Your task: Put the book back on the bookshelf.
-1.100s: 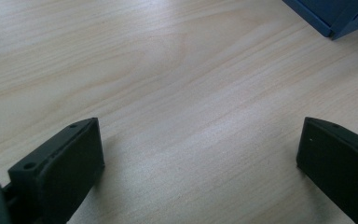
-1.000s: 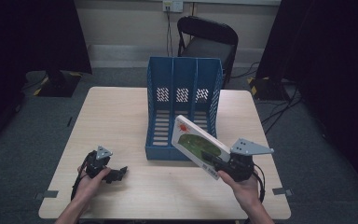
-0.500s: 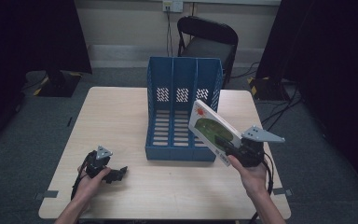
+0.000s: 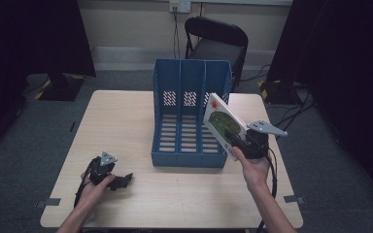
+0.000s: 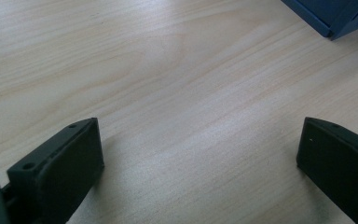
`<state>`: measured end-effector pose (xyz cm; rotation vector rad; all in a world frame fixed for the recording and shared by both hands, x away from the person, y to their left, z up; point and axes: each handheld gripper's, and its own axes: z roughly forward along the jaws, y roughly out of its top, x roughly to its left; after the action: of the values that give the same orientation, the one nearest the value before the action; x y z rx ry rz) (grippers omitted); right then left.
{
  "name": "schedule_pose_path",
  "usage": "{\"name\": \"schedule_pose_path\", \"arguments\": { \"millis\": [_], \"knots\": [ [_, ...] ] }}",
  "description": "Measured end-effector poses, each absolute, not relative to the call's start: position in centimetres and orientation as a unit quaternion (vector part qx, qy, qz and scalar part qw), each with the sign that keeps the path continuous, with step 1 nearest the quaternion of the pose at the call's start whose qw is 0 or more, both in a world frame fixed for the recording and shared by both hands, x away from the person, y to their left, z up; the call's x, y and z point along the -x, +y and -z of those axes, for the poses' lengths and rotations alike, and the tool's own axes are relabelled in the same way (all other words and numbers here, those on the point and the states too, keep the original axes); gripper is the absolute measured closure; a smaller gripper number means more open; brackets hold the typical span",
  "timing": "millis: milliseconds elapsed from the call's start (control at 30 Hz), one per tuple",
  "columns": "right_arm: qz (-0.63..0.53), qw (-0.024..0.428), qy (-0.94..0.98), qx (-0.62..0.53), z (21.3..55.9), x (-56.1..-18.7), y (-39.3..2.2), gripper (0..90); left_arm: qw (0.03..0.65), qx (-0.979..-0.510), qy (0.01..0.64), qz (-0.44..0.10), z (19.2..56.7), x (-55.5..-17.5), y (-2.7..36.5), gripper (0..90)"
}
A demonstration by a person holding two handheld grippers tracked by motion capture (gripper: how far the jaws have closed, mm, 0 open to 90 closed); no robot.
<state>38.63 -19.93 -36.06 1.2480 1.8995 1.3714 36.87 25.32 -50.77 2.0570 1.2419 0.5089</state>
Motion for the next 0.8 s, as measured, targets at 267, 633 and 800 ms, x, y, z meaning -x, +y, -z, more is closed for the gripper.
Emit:
{"name": "schedule_pose_path", "arguments": {
  "millis": [267,633,800],
  "knots": [
    [-0.476,0.261,0.687,-0.483,36.7,-40.3,-18.2,76.4,0.336,-0.789,0.476,-0.195,50.8,-36.9,25.3,0.0],
    [-0.45,0.296,0.683,-0.493,37.5,-41.5,-16.9,76.4,0.336,-0.789,0.476,-0.195,50.8,-36.9,25.3,0.0],
    [-0.447,0.297,0.678,-0.503,37.8,-42.5,-16.2,76.4,0.336,-0.789,0.476,-0.195,50.8,-36.9,25.3,0.0]
  ]
}}
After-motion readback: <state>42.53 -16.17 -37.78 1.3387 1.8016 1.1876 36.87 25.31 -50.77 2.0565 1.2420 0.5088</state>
